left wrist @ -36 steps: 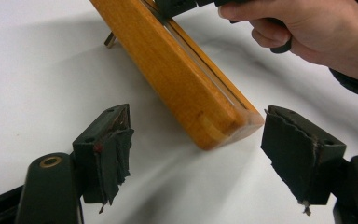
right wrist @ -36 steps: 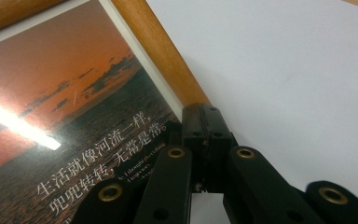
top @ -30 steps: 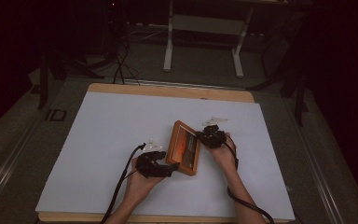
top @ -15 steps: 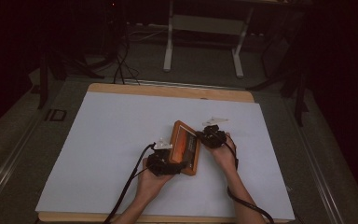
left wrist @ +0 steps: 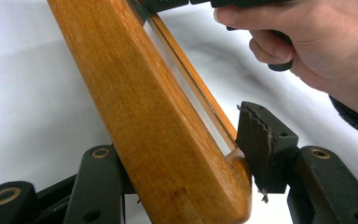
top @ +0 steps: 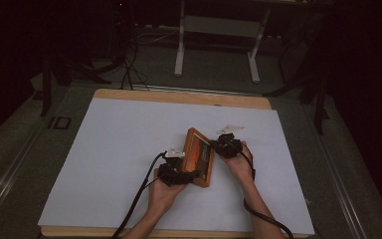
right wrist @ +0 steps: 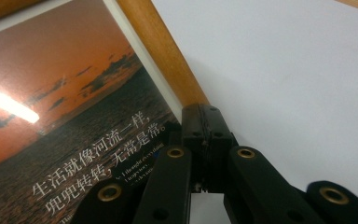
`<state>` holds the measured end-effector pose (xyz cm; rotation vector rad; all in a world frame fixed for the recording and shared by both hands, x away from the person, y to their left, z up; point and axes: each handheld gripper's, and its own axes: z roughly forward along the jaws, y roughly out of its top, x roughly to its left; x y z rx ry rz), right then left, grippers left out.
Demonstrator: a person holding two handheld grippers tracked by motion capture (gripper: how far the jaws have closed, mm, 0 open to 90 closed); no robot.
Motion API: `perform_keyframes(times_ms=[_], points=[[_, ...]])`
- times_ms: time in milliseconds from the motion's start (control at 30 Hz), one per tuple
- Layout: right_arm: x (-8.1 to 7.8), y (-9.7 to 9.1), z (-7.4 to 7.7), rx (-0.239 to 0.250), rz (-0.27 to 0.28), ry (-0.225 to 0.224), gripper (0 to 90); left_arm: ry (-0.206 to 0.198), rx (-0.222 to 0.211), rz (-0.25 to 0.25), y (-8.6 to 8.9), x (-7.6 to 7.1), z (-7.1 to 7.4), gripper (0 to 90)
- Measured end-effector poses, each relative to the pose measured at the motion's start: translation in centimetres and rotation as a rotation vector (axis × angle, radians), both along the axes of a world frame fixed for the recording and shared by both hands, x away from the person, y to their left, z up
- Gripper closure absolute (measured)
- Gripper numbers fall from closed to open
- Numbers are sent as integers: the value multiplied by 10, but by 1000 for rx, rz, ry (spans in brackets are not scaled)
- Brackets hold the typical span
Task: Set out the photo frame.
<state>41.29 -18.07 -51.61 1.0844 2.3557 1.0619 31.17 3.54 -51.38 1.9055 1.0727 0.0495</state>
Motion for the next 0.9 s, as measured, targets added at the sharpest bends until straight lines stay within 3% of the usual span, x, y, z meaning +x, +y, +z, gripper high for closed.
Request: perform_keyframes(times_ms=[267, 500, 667, 900], points=[[-3, -8, 3, -9, 5, -6, 870, -11, 28, -17, -4, 3, 5, 504], [-16, -27, 14, -18, 13, -45, 748, -16, 30, -23, -6, 3, 7, 534], [-24, -44, 18, -27, 15, -62, 711, -13, 22, -31, -10, 3, 9, 570], [-36, -62, 27, -38, 16, -97, 693, -51, 54, -64, -27, 2, 18, 643]])
